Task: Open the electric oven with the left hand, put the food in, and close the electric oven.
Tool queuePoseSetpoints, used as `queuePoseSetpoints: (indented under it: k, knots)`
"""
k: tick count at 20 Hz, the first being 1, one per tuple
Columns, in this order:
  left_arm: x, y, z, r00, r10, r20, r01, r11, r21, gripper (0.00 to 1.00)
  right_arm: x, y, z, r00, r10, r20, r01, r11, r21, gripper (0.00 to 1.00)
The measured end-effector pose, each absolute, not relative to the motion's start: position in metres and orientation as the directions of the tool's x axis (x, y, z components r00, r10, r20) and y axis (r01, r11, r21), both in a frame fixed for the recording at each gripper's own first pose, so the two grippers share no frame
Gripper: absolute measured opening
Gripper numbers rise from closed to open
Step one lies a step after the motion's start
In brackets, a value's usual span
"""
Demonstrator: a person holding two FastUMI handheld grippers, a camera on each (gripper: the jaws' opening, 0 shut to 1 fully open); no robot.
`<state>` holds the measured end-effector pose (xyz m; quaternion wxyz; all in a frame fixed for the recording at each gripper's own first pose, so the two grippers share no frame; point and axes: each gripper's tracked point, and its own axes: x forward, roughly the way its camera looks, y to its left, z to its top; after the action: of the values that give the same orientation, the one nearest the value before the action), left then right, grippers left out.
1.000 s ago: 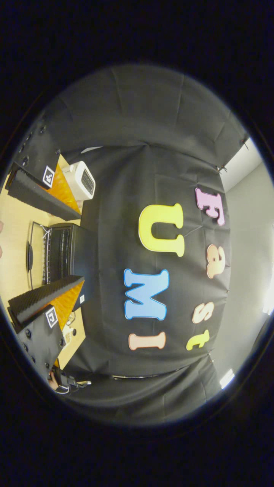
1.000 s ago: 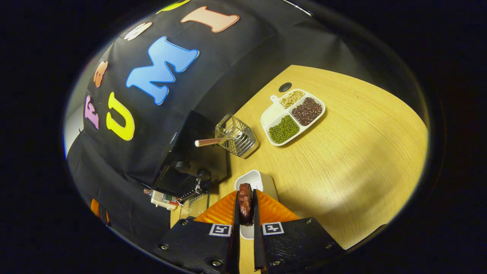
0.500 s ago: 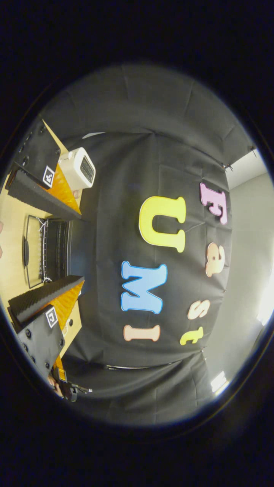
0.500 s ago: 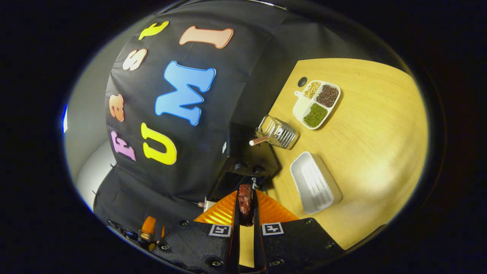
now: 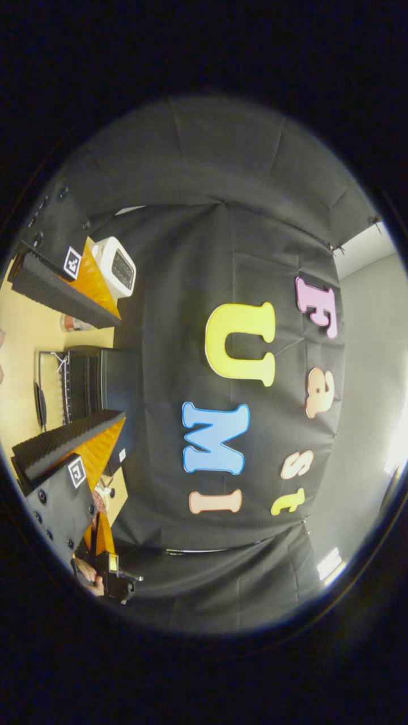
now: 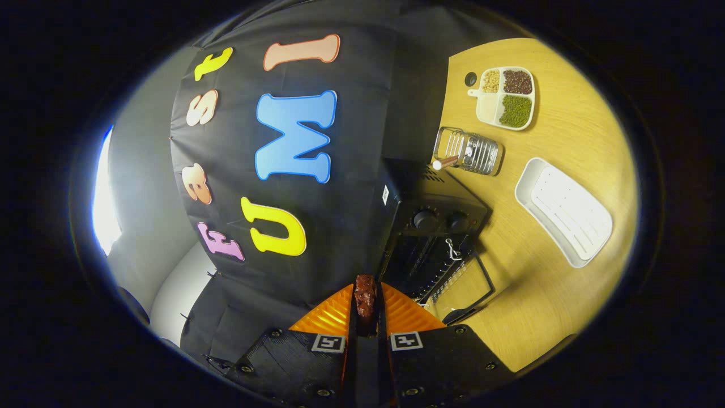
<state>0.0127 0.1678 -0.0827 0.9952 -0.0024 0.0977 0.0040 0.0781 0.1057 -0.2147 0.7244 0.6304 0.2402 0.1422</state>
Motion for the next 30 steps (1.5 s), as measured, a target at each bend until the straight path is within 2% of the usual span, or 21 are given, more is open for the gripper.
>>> queuePoseSetpoints:
  k: [4, 7, 8, 9, 10, 11, 15, 18, 20, 25, 30]
  knots:
    - [0.0, 0.2, -0.087, 0.977, 0.044, -0.21, -0.048, 0.999, -0.012, 0.92, 0.115, 0.138, -0.238, 0.855, 0.479, -0.198, 0.149, 0.139, 0.979, 0.15]
    - [-0.011, 0.231, -0.096, 0.968, 0.093, -0.234, -0.098, 0.995, -0.01, 1.0, 0.143, 0.154, -0.268, 0.87, 0.423, -0.254, 0.225, 0.119, 0.967, 0.15]
    - [-0.014, 0.238, -0.098, 0.964, 0.108, -0.242, -0.113, 0.994, -0.01, 1.0, 0.151, 0.161, -0.277, 0.872, 0.405, -0.274, 0.244, 0.124, 0.962, 0.15]
    - [-0.018, 0.245, -0.103, 0.96, 0.121, -0.252, -0.128, 0.992, -0.011, 0.92, 0.159, 0.17, -0.285, 0.873, 0.394, -0.288, 0.258, 0.129, 0.958, 0.15]
    - [-0.023, 0.254, -0.106, 0.956, 0.134, -0.261, -0.141, 0.99, -0.01, 0.92, 0.165, 0.177, -0.295, 0.874, 0.378, -0.306, 0.275, 0.135, 0.952, 0.16]
    - [-0.026, 0.261, -0.109, 0.952, 0.147, -0.27, -0.155, 0.988, -0.007, 1.0, 0.173, 0.183, -0.303, 0.878, 0.355, -0.321, 0.29, 0.141, 0.947, 0.15]
    - [-0.039, 0.287, -0.114, 0.937, 0.192, -0.291, -0.197, 0.98, 0.012, 1.0, 0.199, 0.212, -0.33, 0.876, 0.314, -0.366, 0.347, 0.117, 0.93, 0.15]
    - [-0.046, 0.301, -0.117, 0.929, 0.216, -0.301, -0.219, 0.975, 0.024, 0.98, 0.217, 0.229, -0.338, 0.877, 0.303, -0.374, 0.347, 0.138, 0.927, 0.16]
    - [-0.048, 0.305, -0.119, 0.924, 0.226, -0.309, -0.23, 0.973, 0.024, 1.0, 0.227, 0.238, -0.348, 0.869, 0.292, -0.4, 0.357, 0.192, 0.914, 0.16]
    - [-0.045, 0.307, -0.123, 0.923, 0.22, -0.316, -0.224, 0.974, 0.022, 1.0, 0.236, 0.232, -0.365, 0.835, 0.194, -0.515, 0.392, 0.447, 0.804, 0.17]
    - [-0.036, 0.299, -0.123, 0.93, 0.194, -0.312, -0.201, 0.979, 0.01, 1.0, 0.241, 0.221, -0.361, 0.82, 0.1, -0.563, 0.327, 0.726, 0.605, 0.33]
